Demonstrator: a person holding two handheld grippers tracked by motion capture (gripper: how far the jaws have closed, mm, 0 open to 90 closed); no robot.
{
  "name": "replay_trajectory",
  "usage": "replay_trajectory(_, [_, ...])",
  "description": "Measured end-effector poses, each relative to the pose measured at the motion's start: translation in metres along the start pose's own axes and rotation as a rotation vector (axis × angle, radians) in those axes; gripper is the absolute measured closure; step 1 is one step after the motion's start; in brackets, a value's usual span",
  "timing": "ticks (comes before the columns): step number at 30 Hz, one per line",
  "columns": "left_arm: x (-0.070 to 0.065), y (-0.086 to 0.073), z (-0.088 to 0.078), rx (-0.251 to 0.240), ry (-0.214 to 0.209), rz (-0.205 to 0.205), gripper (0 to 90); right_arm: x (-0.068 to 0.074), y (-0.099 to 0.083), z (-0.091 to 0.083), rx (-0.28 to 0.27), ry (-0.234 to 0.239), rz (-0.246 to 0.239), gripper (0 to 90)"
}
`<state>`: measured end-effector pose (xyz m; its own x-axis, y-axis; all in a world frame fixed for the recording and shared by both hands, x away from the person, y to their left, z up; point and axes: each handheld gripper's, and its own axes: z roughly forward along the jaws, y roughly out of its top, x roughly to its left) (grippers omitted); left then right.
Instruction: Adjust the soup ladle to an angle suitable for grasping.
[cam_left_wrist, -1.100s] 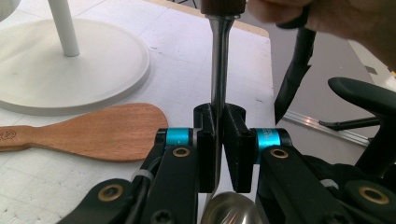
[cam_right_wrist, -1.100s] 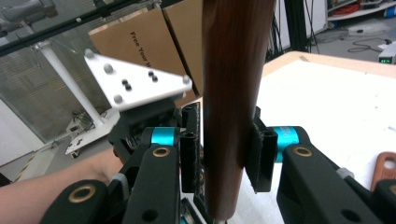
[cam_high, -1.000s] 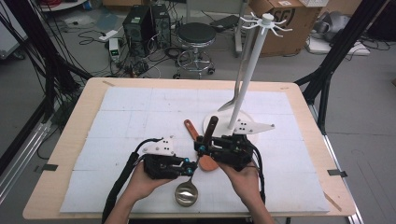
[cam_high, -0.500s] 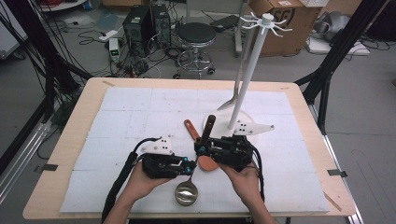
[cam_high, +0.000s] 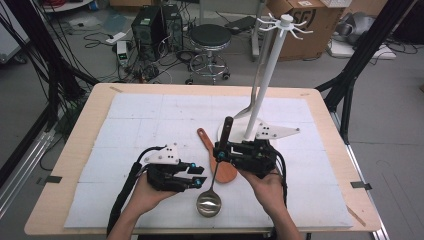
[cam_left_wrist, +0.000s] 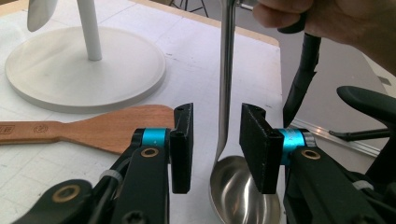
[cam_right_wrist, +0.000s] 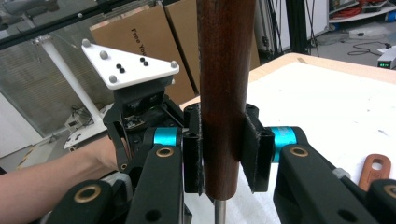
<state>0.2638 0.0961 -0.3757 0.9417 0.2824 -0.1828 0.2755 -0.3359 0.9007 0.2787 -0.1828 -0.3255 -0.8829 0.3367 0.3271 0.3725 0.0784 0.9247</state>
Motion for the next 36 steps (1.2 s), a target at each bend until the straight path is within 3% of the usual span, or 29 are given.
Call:
replay_trajectory(31, [0.011, -0.019, -0.034, -0.013, 0.096, -0.021, 50.1, -0.01, 0.028, -0.021, 0.011, -0.024, -0.05, 72.9])
replay_trajectory(36, [0.013, -0.026, -0.04, -0.006, 0.128, -0.025, 46.7, -0.013, 0.03, -0.023, 0.015, -0.028, -0.047, 72.9])
